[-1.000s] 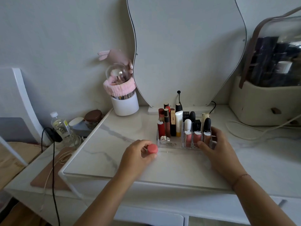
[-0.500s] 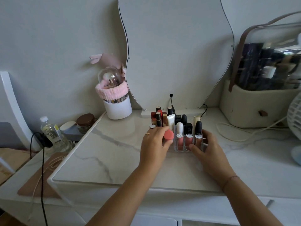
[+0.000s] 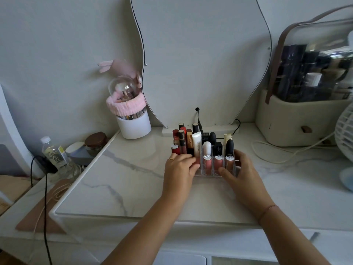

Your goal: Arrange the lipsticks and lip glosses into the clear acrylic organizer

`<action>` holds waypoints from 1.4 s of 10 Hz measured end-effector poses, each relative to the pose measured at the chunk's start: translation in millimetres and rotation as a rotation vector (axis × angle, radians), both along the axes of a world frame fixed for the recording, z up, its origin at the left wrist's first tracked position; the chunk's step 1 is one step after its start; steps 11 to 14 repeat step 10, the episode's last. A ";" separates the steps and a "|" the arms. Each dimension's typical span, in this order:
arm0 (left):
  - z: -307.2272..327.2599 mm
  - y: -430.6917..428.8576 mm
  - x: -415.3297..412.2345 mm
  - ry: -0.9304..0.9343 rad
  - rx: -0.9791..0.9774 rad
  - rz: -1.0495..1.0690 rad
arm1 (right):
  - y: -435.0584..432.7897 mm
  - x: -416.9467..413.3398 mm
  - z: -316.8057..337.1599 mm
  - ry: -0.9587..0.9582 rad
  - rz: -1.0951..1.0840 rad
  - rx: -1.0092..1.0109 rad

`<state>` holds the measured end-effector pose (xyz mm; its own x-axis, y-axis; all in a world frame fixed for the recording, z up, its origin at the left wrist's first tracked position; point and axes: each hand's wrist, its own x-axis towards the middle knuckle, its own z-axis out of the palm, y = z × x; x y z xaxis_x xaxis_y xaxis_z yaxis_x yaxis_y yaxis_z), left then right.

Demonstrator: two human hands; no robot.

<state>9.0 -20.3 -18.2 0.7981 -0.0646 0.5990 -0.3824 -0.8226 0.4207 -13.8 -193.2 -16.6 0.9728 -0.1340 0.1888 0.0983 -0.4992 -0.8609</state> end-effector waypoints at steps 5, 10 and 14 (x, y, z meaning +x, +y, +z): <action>-12.7 35.0 -12.5 0.244 -0.352 0.104 | -1.2 1.4 -1.3 -0.025 -0.007 -0.023; -23.5 31.2 -36.2 0.103 -0.257 0.161 | 2.6 -8.6 2.1 0.003 -0.124 -0.039; -23.5 31.2 -36.2 0.103 -0.257 0.161 | 2.6 -8.6 2.1 0.003 -0.124 -0.039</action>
